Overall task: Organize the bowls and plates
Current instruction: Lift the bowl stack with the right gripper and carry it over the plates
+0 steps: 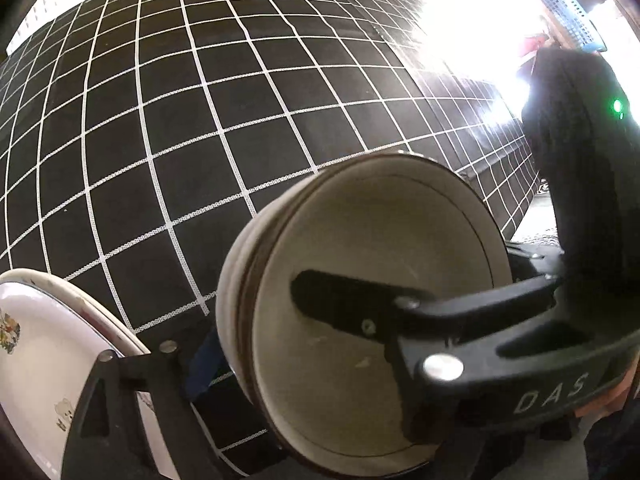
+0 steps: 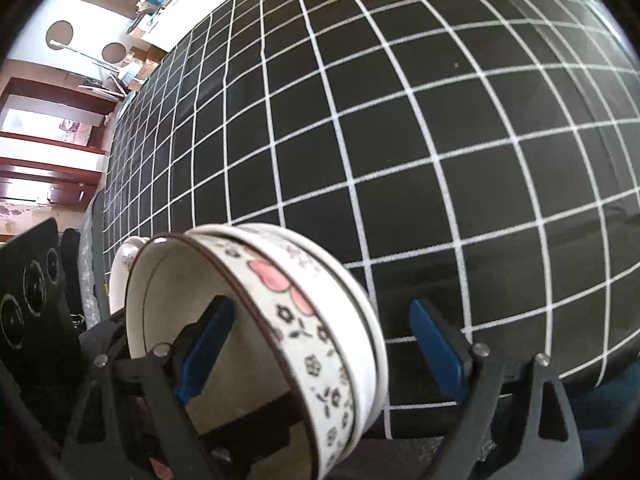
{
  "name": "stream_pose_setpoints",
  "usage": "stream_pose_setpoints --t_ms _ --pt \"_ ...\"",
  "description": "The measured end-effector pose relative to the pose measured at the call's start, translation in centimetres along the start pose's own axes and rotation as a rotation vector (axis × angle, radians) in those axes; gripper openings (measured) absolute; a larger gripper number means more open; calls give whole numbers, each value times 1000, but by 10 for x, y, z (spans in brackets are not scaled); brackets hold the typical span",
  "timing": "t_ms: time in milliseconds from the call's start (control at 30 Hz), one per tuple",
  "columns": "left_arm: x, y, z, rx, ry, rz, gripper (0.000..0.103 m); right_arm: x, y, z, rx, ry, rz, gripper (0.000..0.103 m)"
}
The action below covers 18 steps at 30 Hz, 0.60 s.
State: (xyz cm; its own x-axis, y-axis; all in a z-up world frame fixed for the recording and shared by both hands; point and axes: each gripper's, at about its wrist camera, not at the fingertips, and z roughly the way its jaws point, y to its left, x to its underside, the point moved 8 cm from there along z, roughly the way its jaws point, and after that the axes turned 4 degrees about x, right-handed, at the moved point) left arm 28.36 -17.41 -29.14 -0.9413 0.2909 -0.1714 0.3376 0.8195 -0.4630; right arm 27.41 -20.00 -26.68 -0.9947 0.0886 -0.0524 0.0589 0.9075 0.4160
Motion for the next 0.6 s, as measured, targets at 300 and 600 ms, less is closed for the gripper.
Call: stream_pose_setpoints --t_ms 300,600 --pt "-8 4 3 6 4 -9 82 8 -7 -5 -107 19 22 78" --pt "1 11 -4 6 10 -48 82 11 -21 -10 -89 26 105 76"
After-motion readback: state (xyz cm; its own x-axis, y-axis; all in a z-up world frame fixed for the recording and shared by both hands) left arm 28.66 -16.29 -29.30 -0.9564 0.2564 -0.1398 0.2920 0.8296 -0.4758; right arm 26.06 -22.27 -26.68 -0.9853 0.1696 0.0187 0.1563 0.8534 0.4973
